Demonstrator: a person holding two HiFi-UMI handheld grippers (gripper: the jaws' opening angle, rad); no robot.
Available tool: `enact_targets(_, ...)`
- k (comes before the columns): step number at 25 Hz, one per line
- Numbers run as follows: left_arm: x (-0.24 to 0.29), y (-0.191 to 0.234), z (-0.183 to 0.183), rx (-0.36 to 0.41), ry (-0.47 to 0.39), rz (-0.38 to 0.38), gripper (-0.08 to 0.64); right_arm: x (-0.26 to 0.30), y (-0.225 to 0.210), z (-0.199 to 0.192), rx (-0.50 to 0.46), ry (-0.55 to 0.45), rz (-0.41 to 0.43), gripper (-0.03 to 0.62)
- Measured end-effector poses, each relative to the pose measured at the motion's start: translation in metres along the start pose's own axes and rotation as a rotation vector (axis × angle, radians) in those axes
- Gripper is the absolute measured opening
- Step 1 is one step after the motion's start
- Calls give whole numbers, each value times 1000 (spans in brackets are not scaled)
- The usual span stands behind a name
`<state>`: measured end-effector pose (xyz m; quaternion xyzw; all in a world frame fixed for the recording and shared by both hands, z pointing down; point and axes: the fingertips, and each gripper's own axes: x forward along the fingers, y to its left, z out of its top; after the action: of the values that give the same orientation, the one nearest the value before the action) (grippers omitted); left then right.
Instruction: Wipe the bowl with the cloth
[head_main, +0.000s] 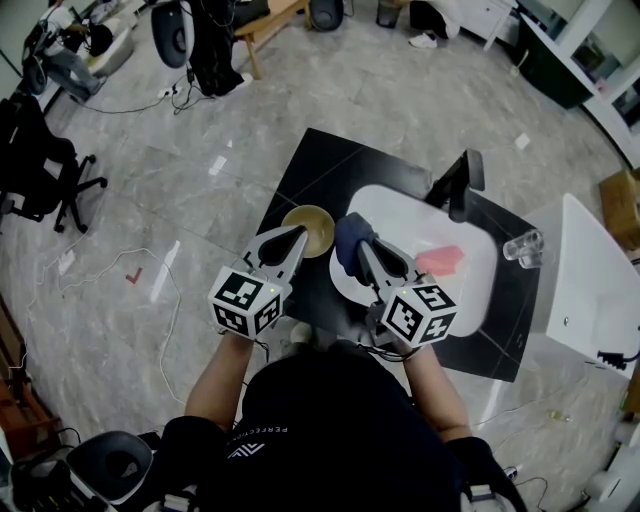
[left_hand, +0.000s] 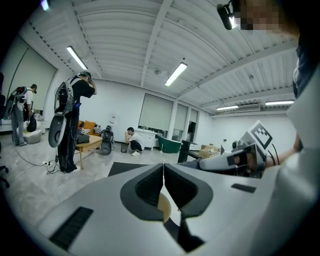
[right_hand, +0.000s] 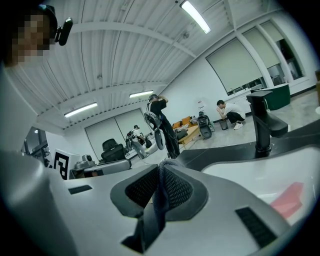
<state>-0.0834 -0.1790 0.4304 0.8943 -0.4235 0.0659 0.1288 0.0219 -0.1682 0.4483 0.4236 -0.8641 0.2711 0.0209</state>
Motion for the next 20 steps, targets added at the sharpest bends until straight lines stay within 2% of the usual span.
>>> enact_targets(10, -18, 21, -15, -74, 1, 166, 11, -7, 0, 1, 2, -18, -19, 57)
enact_targets(20, -28, 21, -40, -105, 59, 187, 9, -9, -3, -12, 4, 12, -47, 57)
